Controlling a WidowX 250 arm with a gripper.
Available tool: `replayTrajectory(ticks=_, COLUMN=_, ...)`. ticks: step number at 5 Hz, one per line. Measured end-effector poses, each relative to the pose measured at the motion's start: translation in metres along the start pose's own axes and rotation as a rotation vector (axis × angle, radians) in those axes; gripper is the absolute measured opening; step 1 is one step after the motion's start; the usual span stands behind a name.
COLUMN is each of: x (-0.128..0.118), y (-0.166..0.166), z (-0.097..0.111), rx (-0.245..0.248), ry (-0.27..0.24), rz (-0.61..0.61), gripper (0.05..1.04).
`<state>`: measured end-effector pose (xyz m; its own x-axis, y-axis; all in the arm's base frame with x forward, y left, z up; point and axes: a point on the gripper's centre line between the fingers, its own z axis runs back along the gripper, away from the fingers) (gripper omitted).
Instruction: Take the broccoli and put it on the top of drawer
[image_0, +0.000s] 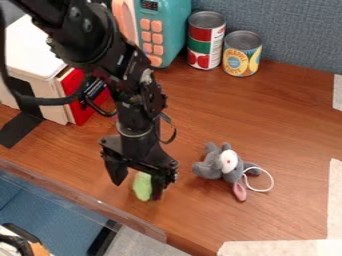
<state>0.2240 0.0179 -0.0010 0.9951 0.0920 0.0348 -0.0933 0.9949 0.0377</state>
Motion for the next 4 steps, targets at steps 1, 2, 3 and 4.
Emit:
replayTrajectory(ticks=1, x=0.0129, y=0.006, z=-0.002, rx=-0.017, ry=0.001, rz=0.057, gripper=0.948)
replayTrajectory(ticks=2, x=0.0201, y=0.0125, z=-0.0021, rx=-0.022, ry=-0.001, rz=0.081, gripper=0.659)
replayTrajectory(ticks=3, x=0.016, y=0.0126, z=-0.0002, rx=-0.023, ry=0.016, rz=0.065, gripper=0.505)
replayTrajectory(ticks=4, x=0.0132, y=0.012, z=0.0055, rx=-0.026, ry=0.019, rz=0.049, gripper=0.503)
